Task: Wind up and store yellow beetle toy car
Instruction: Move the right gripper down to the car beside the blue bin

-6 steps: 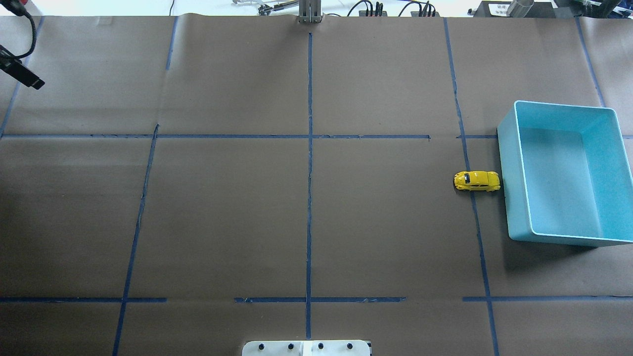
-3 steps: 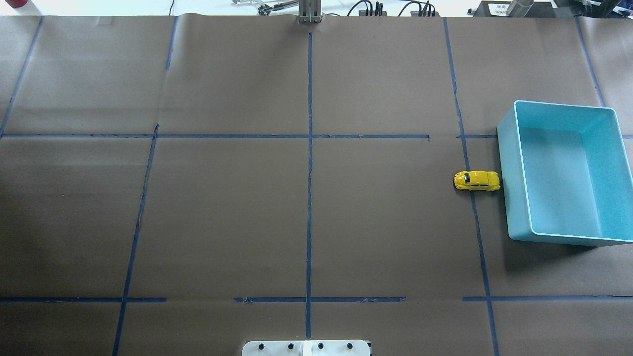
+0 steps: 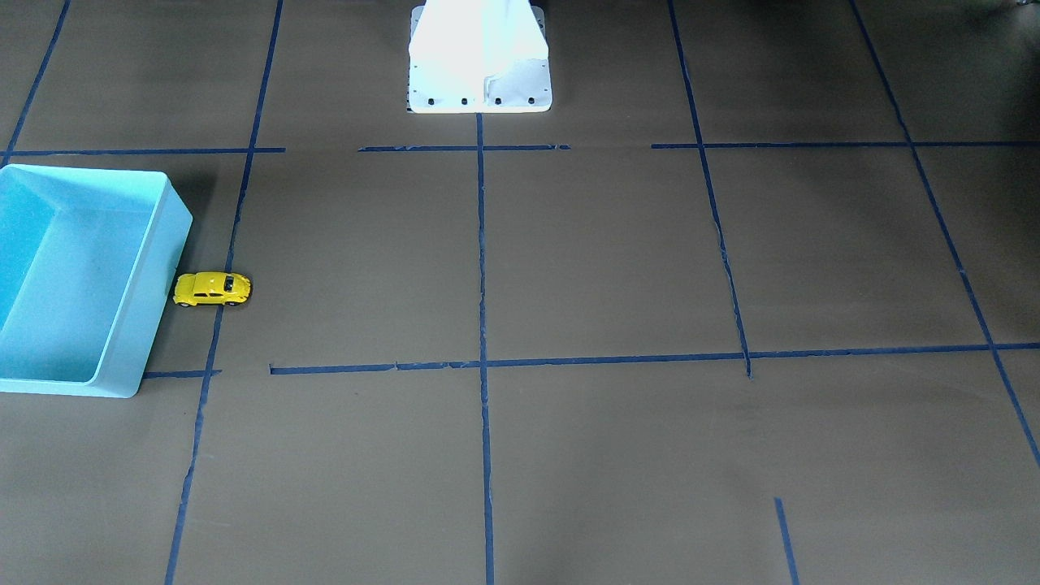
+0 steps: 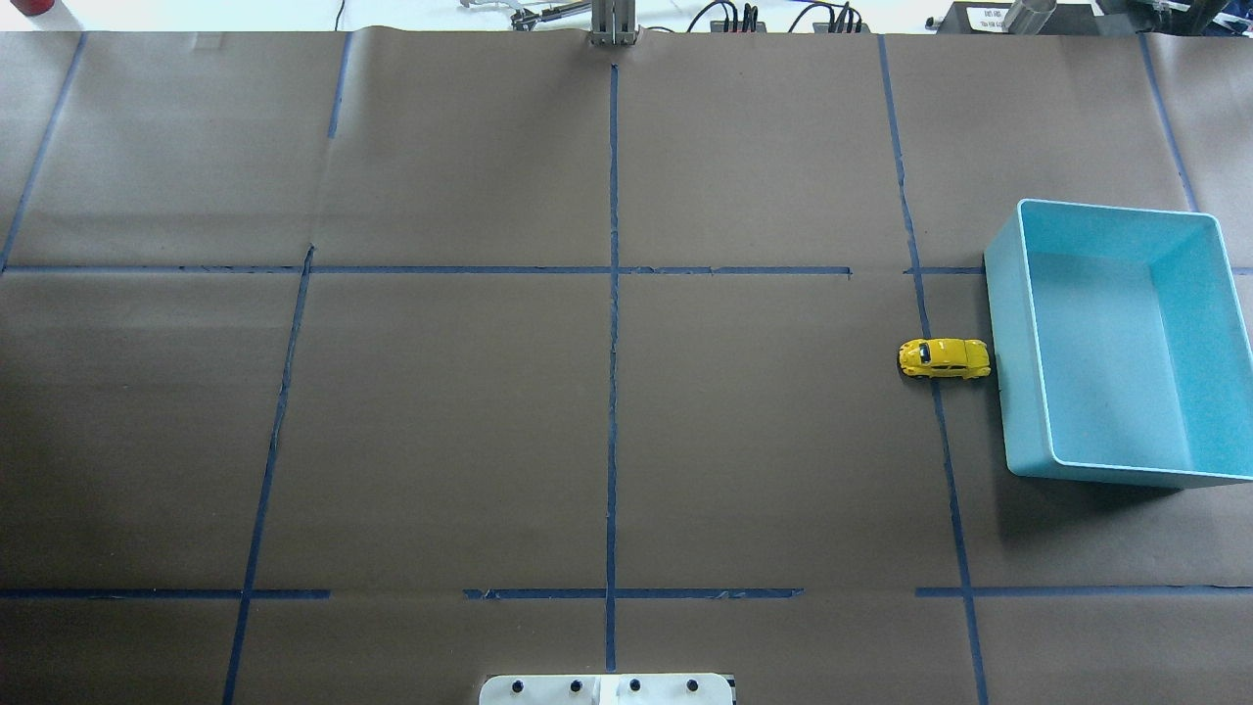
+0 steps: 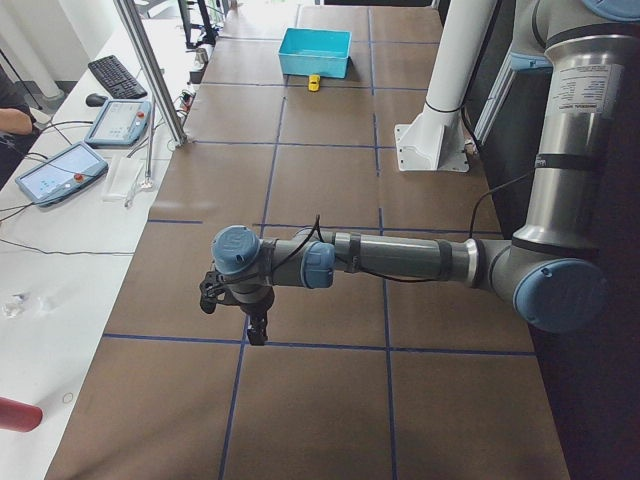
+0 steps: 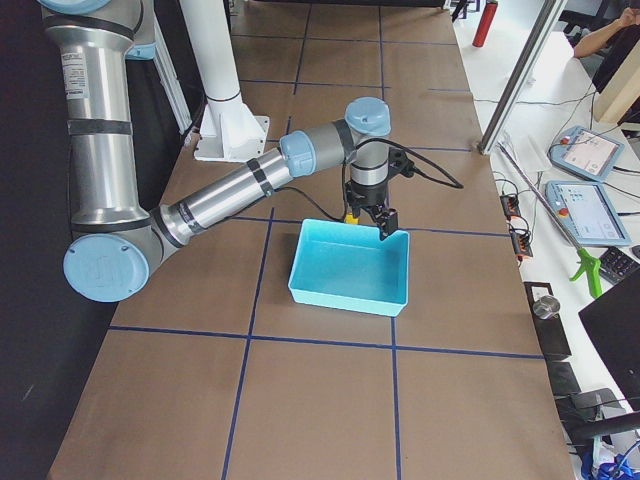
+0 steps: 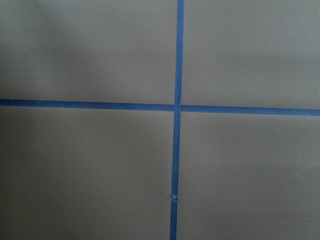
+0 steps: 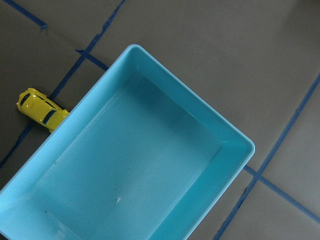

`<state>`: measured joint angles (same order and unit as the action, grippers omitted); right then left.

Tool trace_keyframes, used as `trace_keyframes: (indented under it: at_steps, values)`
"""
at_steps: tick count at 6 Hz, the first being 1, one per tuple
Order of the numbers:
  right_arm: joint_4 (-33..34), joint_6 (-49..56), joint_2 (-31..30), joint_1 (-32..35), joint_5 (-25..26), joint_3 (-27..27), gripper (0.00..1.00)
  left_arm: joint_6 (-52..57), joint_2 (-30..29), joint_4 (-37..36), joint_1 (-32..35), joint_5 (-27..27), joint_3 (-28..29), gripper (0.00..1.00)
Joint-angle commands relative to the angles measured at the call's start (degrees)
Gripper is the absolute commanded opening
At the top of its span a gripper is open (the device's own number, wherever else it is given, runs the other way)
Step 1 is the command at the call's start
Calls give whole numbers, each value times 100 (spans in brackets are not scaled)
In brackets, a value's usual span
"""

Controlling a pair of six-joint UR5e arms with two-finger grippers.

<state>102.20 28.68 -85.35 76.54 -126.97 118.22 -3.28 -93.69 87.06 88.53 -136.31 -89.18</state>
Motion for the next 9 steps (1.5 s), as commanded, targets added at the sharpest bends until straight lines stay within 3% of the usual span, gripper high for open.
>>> trace_keyframes:
  at_steps: [1, 3, 4, 6, 9]
  values:
    - [-25, 516, 395, -750, 76, -36, 100, 12, 17, -23, 6, 34, -3, 100]
    - [-95, 480, 563, -1672, 93, -80, 100, 21, 44, -23, 199, 43, 15, 100]
    - [-600, 480, 589, -2017, 537, -280, 100, 21, 52, -23, 191, 43, 15, 100]
    - [-1471, 515, 519, -2213, 629, -885, 100, 29, 52, -23, 191, 43, 24, 100]
    - [-2036, 454, 589, -2792, 911, -1335, 100, 29, 53, -23, 208, 52, 24, 100]
